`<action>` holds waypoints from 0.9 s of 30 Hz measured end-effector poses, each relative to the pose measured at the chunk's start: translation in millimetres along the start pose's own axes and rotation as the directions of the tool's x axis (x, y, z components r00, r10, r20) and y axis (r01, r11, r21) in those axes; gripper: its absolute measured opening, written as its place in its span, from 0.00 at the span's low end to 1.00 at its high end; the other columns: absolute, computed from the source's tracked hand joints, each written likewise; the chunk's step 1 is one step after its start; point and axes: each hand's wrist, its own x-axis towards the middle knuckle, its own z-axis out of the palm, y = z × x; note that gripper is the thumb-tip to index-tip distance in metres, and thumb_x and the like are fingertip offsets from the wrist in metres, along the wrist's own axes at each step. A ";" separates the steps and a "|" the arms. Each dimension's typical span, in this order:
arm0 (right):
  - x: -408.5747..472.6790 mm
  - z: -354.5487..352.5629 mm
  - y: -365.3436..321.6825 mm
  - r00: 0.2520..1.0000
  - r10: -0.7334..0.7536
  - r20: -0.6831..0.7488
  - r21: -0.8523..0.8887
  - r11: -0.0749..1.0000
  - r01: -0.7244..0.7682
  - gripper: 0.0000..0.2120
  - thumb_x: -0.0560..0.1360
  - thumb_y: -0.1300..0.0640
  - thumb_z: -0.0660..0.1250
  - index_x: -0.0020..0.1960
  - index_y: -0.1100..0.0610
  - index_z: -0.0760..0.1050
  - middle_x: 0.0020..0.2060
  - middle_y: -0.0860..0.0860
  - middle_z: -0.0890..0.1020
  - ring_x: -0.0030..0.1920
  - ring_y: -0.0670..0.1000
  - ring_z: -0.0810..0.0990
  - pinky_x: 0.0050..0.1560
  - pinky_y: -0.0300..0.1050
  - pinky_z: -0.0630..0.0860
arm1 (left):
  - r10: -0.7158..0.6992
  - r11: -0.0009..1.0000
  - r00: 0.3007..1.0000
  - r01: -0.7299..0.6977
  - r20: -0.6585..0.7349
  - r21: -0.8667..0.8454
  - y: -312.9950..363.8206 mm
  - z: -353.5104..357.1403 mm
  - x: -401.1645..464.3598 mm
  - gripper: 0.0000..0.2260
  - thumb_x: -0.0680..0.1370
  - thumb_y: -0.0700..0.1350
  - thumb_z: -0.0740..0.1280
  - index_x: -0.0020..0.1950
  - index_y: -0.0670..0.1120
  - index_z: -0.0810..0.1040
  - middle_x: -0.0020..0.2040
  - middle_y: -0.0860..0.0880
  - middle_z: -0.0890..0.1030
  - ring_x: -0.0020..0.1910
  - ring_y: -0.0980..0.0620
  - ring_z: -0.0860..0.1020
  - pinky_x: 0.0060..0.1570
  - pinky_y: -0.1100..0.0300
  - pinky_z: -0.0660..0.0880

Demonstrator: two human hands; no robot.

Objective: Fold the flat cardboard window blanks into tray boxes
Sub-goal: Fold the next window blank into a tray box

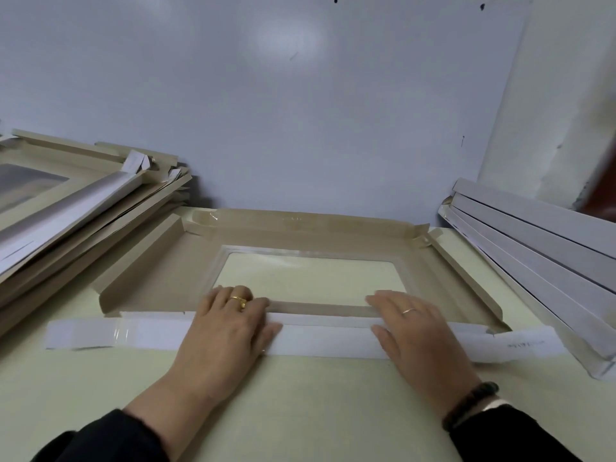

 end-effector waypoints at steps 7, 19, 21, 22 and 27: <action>14.4 22.0 -41.1 0.901 -0.088 0.426 0.229 0.973 -0.013 0.24 0.79 0.42 0.43 0.74 0.45 0.55 0.74 0.43 0.57 0.73 0.43 0.54 0.72 0.42 0.46 | 0.041 0.999 0.962 -0.031 0.269 -0.041 20.2 29.3 8.6 0.24 0.81 0.58 0.43 0.76 0.58 0.44 0.77 0.52 0.44 0.75 0.53 0.41 0.72 0.57 0.38; -14.2 17.4 65.0 0.727 0.354 0.588 -0.091 0.922 -0.375 0.22 0.81 0.44 0.42 0.74 0.39 0.43 0.75 0.41 0.45 0.75 0.45 0.45 0.72 0.46 0.44 | -0.238 0.967 0.891 0.256 0.386 0.004 -48.9 23.3 8.6 0.23 0.80 0.60 0.45 0.75 0.61 0.46 0.77 0.58 0.46 0.75 0.54 0.44 0.72 0.55 0.44; -21.3 14.4 79.9 0.700 0.412 0.583 -0.148 0.901 -0.407 0.23 0.80 0.43 0.41 0.74 0.39 0.42 0.75 0.42 0.44 0.75 0.46 0.45 0.72 0.46 0.44 | -0.335 0.940 0.867 0.336 0.368 0.064 -68.5 20.4 5.8 0.23 0.80 0.61 0.45 0.75 0.62 0.47 0.77 0.58 0.47 0.75 0.53 0.46 0.71 0.54 0.44; -24.1 13.4 85.7 0.683 0.436 0.586 -0.172 0.891 -0.421 0.23 0.80 0.42 0.41 0.74 0.39 0.41 0.75 0.42 0.44 0.75 0.47 0.44 0.72 0.46 0.44 | -0.380 0.923 0.854 0.374 0.355 0.088 -77.6 19.4 4.2 0.23 0.80 0.62 0.45 0.74 0.62 0.47 0.76 0.58 0.47 0.75 0.52 0.47 0.71 0.53 0.44; -36.9 7.9 108.2 0.603 0.578 0.549 -0.260 0.804 -0.534 0.25 0.78 0.39 0.43 0.74 0.39 0.41 0.75 0.42 0.44 0.75 0.48 0.43 0.72 0.49 0.42 | -0.506 0.861 0.802 0.492 0.317 0.130 -109.1 17.5 -3.6 0.23 0.79 0.63 0.46 0.74 0.62 0.48 0.77 0.56 0.49 0.75 0.49 0.47 0.71 0.53 0.45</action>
